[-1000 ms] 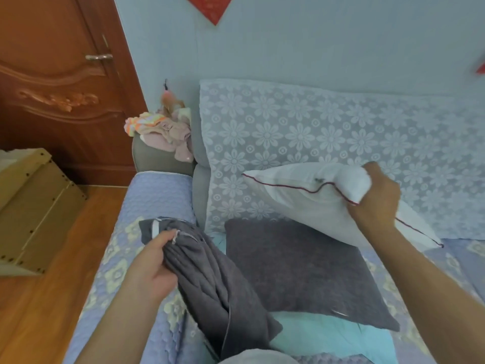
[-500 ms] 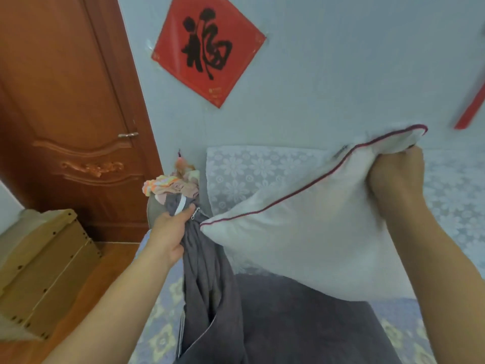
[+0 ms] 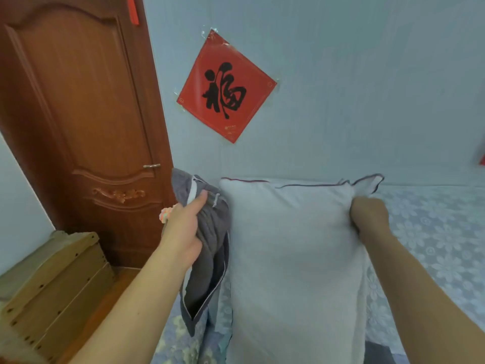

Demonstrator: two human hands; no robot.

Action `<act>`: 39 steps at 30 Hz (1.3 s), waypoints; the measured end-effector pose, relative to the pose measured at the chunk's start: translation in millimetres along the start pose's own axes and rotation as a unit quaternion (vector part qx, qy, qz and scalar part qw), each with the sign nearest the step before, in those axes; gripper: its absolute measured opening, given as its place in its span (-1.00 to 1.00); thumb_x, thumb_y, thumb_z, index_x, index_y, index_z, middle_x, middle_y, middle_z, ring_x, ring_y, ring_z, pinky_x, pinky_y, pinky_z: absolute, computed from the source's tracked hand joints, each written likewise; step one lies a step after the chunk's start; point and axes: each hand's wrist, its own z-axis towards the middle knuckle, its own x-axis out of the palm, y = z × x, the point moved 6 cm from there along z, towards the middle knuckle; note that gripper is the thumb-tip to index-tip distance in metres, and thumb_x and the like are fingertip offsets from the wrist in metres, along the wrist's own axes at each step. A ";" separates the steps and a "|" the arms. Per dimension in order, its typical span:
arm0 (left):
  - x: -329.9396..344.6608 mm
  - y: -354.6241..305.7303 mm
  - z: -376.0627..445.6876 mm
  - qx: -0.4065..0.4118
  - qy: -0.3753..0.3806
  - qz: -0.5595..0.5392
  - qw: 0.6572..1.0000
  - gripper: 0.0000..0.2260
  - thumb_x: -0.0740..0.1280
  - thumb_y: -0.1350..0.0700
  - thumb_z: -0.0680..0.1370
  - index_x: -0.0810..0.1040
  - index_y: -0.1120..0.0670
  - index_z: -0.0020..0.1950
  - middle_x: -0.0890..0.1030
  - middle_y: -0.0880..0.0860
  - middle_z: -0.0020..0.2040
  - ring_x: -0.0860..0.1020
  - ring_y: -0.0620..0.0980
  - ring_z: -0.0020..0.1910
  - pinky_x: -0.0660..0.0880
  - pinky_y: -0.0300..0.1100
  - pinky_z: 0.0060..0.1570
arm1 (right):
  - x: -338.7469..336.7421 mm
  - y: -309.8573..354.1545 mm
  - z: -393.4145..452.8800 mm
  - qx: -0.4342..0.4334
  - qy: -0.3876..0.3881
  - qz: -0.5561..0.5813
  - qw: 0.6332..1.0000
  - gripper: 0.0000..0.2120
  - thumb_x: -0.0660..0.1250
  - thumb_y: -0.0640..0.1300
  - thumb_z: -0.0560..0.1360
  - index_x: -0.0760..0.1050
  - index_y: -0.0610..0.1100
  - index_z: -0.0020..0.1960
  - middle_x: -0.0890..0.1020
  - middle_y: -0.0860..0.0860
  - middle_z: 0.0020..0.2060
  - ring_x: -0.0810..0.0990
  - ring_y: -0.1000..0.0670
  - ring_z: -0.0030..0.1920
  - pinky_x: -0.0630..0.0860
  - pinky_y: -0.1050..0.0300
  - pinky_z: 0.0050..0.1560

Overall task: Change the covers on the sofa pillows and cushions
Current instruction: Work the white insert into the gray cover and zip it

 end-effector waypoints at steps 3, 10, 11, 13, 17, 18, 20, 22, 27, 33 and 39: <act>24.4 -2.4 7.3 0.018 -0.032 0.069 0.997 -0.83 0.35 0.03 0.64 0.62 0.08 0.15 0.72 0.02 -0.02 0.70 -0.06 -0.02 0.60 -0.21 0.04 | 5.0 -24.1 3.5 0.036 0.025 0.046 0.998 -0.73 0.14 -0.28 0.54 0.47 -0.32 0.18 0.57 -0.25 0.07 0.54 -0.24 0.02 0.43 -0.01 -0.01; 49.6 -10.2 36.6 -0.022 -0.037 0.148 0.988 -0.79 0.41 -0.07 0.58 0.58 0.02 0.12 0.67 0.01 0.00 0.62 0.02 0.01 0.55 -0.13 -0.05 | -21.0 -17.5 1.1 0.034 0.031 0.117 0.992 -0.89 0.16 -0.22 0.52 0.45 -0.19 -0.05 0.55 -0.10 -0.17 0.54 -0.18 -0.06 0.46 -0.01 -0.01; 54.4 -9.2 32.8 -0.026 -0.023 0.145 0.989 -0.76 0.42 -0.11 0.57 0.57 0.01 0.10 0.67 0.01 0.00 0.63 0.01 0.01 0.54 -0.15 -0.09 | -25.8 -20.6 -0.1 0.033 0.013 0.124 0.992 -0.89 0.15 -0.22 0.53 0.45 -0.19 -0.09 0.53 -0.09 -0.20 0.54 -0.19 -0.07 0.45 -0.01 -0.03; 59.9 -6.8 24.3 -0.012 -0.010 0.154 0.988 -0.59 0.45 -0.23 0.48 0.58 0.00 0.18 0.69 0.00 0.05 0.64 0.01 0.05 0.57 -0.10 0.01 | -36.9 -24.1 -6.6 0.020 -0.027 0.101 0.994 -0.88 0.16 -0.21 0.52 0.43 -0.19 -0.14 0.52 -0.10 -0.23 0.56 -0.25 -0.05 0.45 -0.04 -0.05; 63.9 -4.2 7.8 0.077 -0.016 0.266 0.961 -0.63 0.45 -0.19 0.49 0.60 -0.01 0.19 0.68 -0.02 0.03 0.63 0.02 0.04 0.60 -0.07 0.03 | -60.3 -16.1 -38.7 -0.091 -0.130 0.053 0.986 -0.63 0.15 -0.27 0.43 0.40 -0.26 0.23 0.52 -0.17 0.05 0.48 -0.26 0.13 0.37 -0.03 0.08; 64.1 -5.2 6.0 0.098 -0.021 0.277 0.956 -0.73 0.44 -0.14 0.53 0.61 -0.02 0.14 0.67 -0.02 0.00 0.62 -0.01 0.01 0.56 -0.16 -0.07 | -68.2 -2.5 -52.4 -0.181 -0.188 0.038 0.965 -0.53 0.14 -0.30 0.38 0.40 -0.27 0.29 0.50 -0.20 0.17 0.43 -0.26 0.23 0.35 -0.05 0.21; 67.1 -7.1 -0.5 0.117 -0.018 0.299 0.947 -0.76 0.44 -0.16 0.51 0.62 -0.06 0.08 0.63 0.01 0.06 0.60 -0.03 -0.02 0.53 -0.19 -0.11 | -63.4 33.5 -87.3 -0.397 -0.223 0.010 0.890 -0.48 0.20 -0.35 0.33 0.47 -0.25 0.29 0.49 -0.18 0.27 0.39 -0.21 0.32 0.26 -0.04 0.40; 69.6 -4.6 -1.5 0.110 0.002 0.302 0.947 -0.69 0.45 -0.27 0.41 0.65 -0.14 0.05 0.62 0.05 0.13 0.63 0.02 0.01 0.60 -0.01 0.06 | -21.8 69.0 -125.7 -0.578 -0.101 -0.064 0.807 -0.61 0.27 -0.22 0.43 0.53 -0.18 0.26 0.56 -0.10 0.22 0.45 -0.18 0.31 0.28 -0.15 0.41; 73.7 -8.2 -7.0 0.068 0.067 0.229 0.969 -0.84 0.45 0.01 0.53 0.69 0.02 0.06 0.74 0.07 -0.03 0.70 0.08 0.01 0.62 0.03 0.06 | 87.5 67.7 -153.6 -0.575 0.116 -0.354 0.728 -0.54 0.21 0.18 0.58 0.41 -0.03 0.38 0.61 0.01 0.13 0.53 -0.10 0.23 0.17 -0.11 0.46; 46.5 -42.2 -0.6 0.005 0.136 0.185 0.973 -0.75 0.39 0.16 0.58 0.63 0.23 0.22 0.70 0.18 0.14 0.66 0.13 0.17 0.50 0.05 0.31 | 72.3 71.2 -122.9 -0.598 0.107 -0.252 0.753 -0.70 0.32 0.05 0.57 0.55 0.02 0.27 0.61 0.02 -0.07 0.56 -0.11 0.00 0.35 -0.01 0.16; 56.8 -52.3 -4.1 -0.012 0.243 0.300 0.922 -0.53 0.17 0.39 0.18 0.44 0.52 0.06 0.55 0.28 0.00 0.52 0.24 0.03 0.38 0.14 0.15 | 81.0 72.5 -126.5 -0.602 0.116 -0.256 0.747 -0.64 0.19 0.14 0.61 0.49 0.06 0.35 0.60 0.01 -0.02 0.53 -0.09 0.01 0.38 -0.01 0.15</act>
